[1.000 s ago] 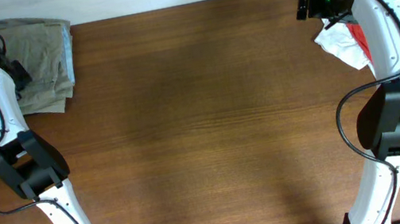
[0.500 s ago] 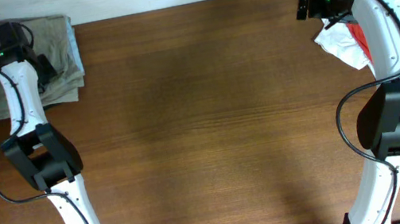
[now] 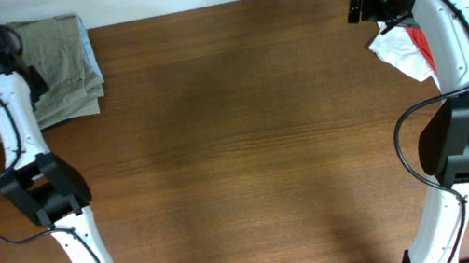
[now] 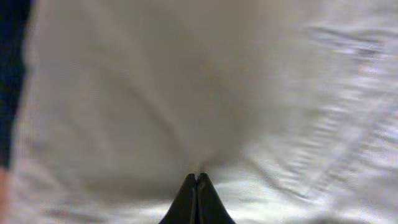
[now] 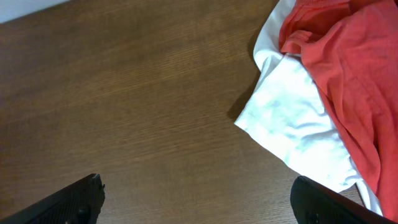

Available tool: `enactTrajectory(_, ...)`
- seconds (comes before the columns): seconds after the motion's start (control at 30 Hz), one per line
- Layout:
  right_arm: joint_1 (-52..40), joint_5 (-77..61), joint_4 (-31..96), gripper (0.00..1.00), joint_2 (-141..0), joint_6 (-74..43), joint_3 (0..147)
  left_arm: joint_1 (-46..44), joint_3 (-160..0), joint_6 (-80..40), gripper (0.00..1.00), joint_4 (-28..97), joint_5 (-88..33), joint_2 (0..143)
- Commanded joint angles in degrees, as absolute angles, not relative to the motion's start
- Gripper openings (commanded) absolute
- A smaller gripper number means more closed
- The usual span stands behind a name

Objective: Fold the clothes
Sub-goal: 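Place the folded trousers on the black garment and release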

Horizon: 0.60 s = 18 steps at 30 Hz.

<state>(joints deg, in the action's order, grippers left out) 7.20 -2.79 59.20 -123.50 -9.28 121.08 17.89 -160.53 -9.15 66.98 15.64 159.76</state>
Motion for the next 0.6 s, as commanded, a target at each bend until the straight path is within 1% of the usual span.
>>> enactTrajectory(0.0,7.6,-2.3,59.2,0.99,-123.2,-10.0,121.7,20.7,-161.7,-9.8,0.01,68.3,17.0,160.5)
enactTrajectory(0.23,7.6,-2.3,59.2,0.99,-123.2,-10.0,121.7,26.8,-161.3,-9.8,0.01,69.5,16.7,160.6)
enactTrajectory(0.37,7.6,-2.3,59.2,0.99,-123.2,-10.0,121.7,27.7,-161.3,-9.8,0.01,69.3,16.4,161.2)
enactTrajectory(0.47,7.6,-2.3,59.2,0.99,-123.2,-10.0,121.7,28.9,-161.4,-9.8,0.02,69.5,18.3,161.2)
enactTrajectory(0.57,7.6,-2.3,59.2,0.99,-123.2,-10.0,121.7,29.6,-161.8,-10.3,0.01,71.3,12.1,159.1)
